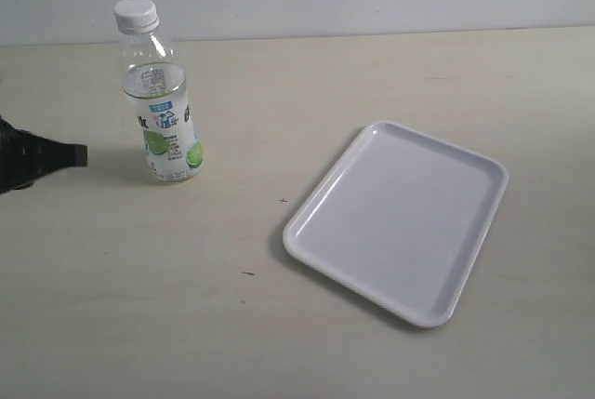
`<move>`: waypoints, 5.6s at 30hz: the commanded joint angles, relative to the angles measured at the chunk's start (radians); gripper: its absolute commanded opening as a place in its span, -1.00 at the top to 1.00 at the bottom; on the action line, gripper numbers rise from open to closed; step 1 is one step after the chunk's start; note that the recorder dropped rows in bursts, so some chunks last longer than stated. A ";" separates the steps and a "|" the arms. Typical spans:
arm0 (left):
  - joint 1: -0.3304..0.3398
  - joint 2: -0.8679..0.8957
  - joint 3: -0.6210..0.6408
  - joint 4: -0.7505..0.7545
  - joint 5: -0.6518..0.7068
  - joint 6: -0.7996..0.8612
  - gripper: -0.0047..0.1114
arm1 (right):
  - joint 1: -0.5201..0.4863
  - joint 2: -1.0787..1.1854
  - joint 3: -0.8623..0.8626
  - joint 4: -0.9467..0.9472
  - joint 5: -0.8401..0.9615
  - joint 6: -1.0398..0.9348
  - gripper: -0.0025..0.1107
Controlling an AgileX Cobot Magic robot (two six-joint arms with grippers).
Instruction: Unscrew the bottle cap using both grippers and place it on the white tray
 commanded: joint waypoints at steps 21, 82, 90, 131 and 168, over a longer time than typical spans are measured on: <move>0.061 -0.405 0.150 2.363 -0.464 -2.072 0.92 | 0.001 -0.006 0.005 -0.001 -0.007 -0.002 0.96; 0.466 0.717 -0.044 2.788 -1.157 -1.622 0.92 | 0.001 -0.006 0.005 0.003 -0.007 -0.002 0.96; 0.456 0.733 -0.104 2.763 -1.157 -1.666 0.30 | 0.001 -0.006 0.005 0.003 -0.007 -0.002 0.96; 0.205 0.735 -0.236 2.559 -1.134 -1.604 -0.56 | 0.001 -0.006 0.005 0.001 -0.005 -0.002 0.96; 0.155 0.871 -0.301 2.550 -1.157 -1.599 -0.56 | 0.001 -0.006 0.005 -0.006 -0.005 -0.002 0.96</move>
